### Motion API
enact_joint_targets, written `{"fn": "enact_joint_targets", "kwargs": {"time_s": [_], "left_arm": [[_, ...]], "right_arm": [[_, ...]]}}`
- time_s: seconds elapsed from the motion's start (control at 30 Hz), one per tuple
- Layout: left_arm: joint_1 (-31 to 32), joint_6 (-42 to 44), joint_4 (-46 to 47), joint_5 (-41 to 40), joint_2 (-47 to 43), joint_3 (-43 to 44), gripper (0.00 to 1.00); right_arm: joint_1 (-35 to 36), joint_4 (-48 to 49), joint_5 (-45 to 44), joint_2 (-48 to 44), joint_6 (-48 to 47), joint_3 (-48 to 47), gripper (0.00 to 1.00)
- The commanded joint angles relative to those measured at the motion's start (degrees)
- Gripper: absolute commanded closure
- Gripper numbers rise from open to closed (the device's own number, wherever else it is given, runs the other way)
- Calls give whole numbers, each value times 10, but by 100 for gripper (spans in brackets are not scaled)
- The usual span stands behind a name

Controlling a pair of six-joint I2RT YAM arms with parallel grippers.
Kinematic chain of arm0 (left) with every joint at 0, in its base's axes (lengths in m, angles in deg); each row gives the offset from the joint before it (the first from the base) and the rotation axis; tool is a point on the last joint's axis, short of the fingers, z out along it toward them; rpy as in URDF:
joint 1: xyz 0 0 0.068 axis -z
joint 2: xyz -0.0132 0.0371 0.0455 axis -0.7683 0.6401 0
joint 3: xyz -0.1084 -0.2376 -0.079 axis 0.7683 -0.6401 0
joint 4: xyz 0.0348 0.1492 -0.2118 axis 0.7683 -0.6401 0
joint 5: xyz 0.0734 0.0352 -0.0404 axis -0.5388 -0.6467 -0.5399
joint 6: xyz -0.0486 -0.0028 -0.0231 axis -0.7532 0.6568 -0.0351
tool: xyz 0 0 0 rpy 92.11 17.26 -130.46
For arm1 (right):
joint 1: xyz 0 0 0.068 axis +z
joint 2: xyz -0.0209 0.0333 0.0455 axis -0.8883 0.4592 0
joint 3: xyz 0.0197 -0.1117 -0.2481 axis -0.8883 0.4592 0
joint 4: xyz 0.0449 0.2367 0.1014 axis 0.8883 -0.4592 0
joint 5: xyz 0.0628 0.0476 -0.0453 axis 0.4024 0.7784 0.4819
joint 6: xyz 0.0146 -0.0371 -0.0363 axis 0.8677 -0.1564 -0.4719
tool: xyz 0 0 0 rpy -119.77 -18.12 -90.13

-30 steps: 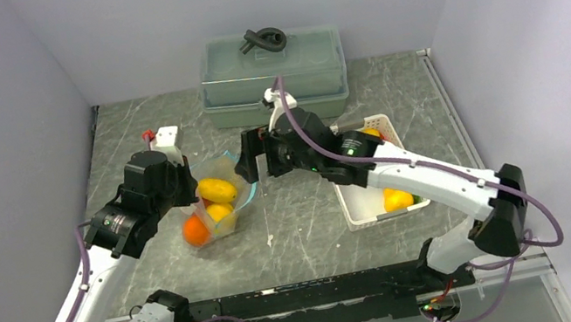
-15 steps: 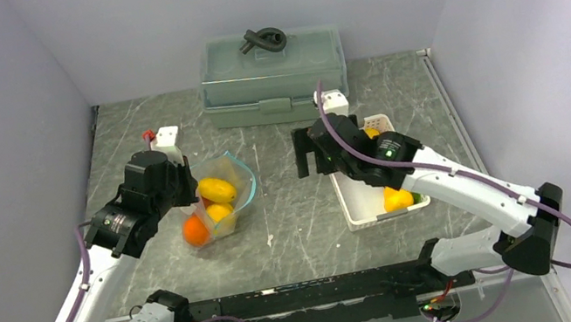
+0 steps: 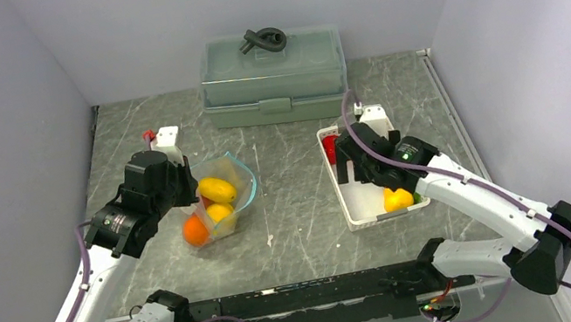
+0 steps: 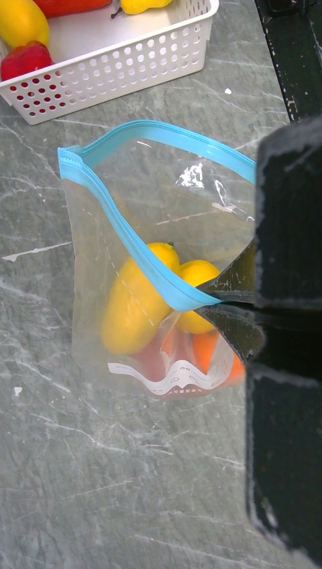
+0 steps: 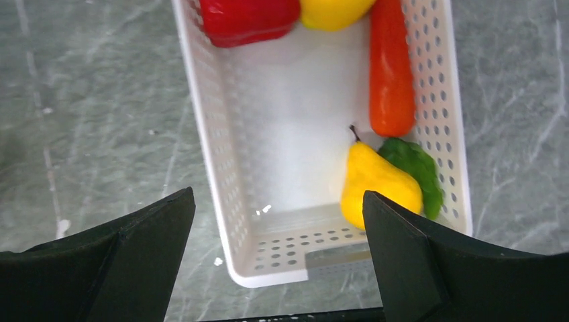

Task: Place the food in the zip-top bag and seal the zipper
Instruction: Pick up the fake fruit from the bin.

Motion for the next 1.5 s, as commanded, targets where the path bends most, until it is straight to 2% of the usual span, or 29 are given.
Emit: {"fn": "enact_joint_targets", "kwargs": {"time_s": [0.0,0.47,0.77,1.13,1.47], "left_arm": [[0,4,19,9,-4,2,100],[-1,4,22,24,-22,-1,100],[-1,4,21,34,-27,-1,100],[-1,4,22,37,-30,-3,100],[0,4,22,38,-26,-3,100]], "right_arm": [[-31,-28,-8,-11,14,17,0],[-102,-49,20,22,44,78,0],[-155,-40,6,81,46,118,0],[-176,-2,26,113,44,131,1],[-184,29,44,125,46,152,9]]}}
